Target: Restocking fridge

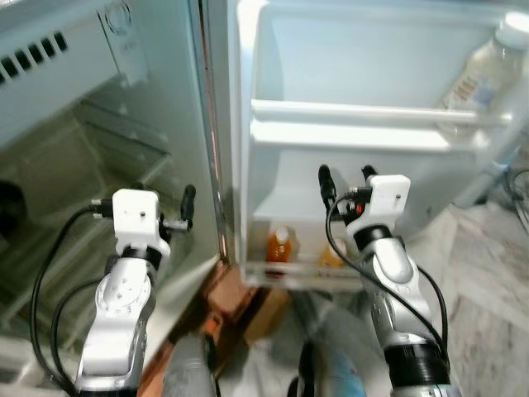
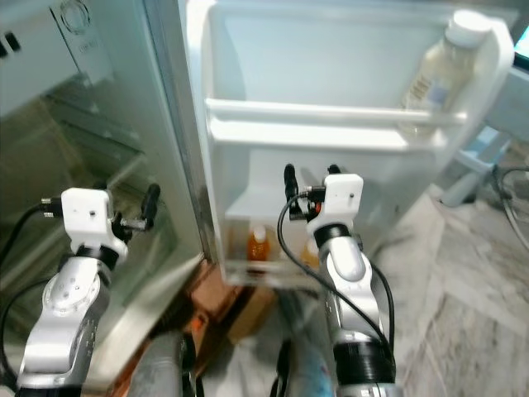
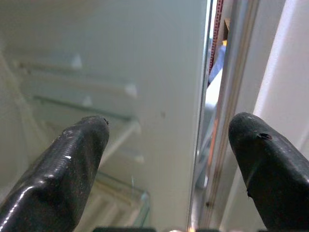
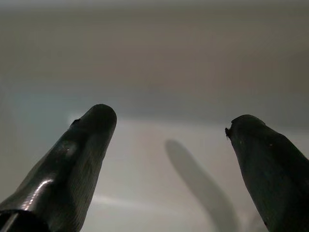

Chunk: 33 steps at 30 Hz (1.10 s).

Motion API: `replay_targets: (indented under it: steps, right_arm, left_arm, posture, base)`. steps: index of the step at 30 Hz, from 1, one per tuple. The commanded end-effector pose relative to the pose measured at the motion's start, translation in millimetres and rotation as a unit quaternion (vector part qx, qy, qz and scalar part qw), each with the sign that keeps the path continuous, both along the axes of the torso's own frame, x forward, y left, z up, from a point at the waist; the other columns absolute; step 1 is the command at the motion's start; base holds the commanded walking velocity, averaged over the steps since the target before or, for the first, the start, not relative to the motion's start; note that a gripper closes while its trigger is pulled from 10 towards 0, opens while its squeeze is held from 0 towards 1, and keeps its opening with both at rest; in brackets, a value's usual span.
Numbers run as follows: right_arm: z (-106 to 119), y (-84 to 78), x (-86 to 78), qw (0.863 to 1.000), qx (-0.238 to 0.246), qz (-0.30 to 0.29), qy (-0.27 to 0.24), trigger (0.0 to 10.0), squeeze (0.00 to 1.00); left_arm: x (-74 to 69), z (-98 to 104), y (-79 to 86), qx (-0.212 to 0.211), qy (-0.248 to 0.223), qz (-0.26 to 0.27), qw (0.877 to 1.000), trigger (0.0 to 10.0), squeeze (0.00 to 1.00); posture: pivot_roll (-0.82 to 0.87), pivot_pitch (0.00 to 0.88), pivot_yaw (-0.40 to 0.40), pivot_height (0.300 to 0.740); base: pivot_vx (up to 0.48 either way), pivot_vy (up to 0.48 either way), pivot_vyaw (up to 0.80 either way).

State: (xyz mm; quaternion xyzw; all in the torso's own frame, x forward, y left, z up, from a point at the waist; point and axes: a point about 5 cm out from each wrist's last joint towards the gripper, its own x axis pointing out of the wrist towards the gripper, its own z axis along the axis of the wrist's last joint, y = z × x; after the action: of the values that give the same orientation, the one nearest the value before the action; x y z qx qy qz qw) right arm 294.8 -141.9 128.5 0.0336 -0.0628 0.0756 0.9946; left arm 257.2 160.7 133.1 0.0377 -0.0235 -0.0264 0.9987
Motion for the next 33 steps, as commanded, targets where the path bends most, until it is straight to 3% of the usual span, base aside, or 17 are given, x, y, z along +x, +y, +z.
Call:
replay_targets:
  steps: [1,10,13,17,27,33]
  right_arm:
    - [-3.6,-1.3,-3.6,1.000,-0.003,0.001,0.012,10.0,0.00]
    - [-23.4,-5.0,-8.1,0.996,-0.020,-0.029,0.085,10.0,0.00]
    - [-25.3,-1.8,-10.6,0.996,-0.023,0.000,0.088,10.0,0.00]
    - [-26.7,-3.1,-11.9,0.995,-0.012,-0.017,0.102,10.0,0.00]
    - [-9.3,1.6,-9.5,0.999,0.005,0.010,0.049,10.0,0.00]
    - [-5.3,-2.5,-3.7,0.999,0.003,-0.007,0.043,10.0,0.00]
  left_arm:
    - [-0.6,-3.9,-1.2,0.001,0.007,-0.004,1.000,10.0,0.00]
    - [0.8,-6.5,-1.2,0.002,0.009,-0.005,1.000,10.0,0.00]
    - [1.2,-6.7,-1.3,0.004,0.009,-0.006,1.000,10.0,0.00]
    - [2.4,-6.2,-1.0,0.009,0.007,-0.006,1.000,10.0,0.00]
    - [4.3,-4.6,-1.1,0.009,0.004,-0.007,1.000,10.0,0.00]
    - [5.5,-3.5,-1.7,0.011,0.002,-0.009,1.000,10.0,0.00]
  posture:
    - [0.13,0.000,-0.045,0.712]
    - [0.12,0.000,-0.045,0.712]
    - [0.12,0.000,-0.044,0.712]
    - [0.12,0.000,-0.042,0.712]
    - [0.13,0.000,-0.041,0.712]
    - [0.13,0.000,-0.040,0.740]
  base:
    - [0.000,0.000,0.00]
    - [-0.175,0.000,0.00]
    - [-0.325,0.000,0.00]
    - [-0.297,0.000,0.00]
    - [-0.235,0.000,0.00]
    - [0.000,0.000,0.00]
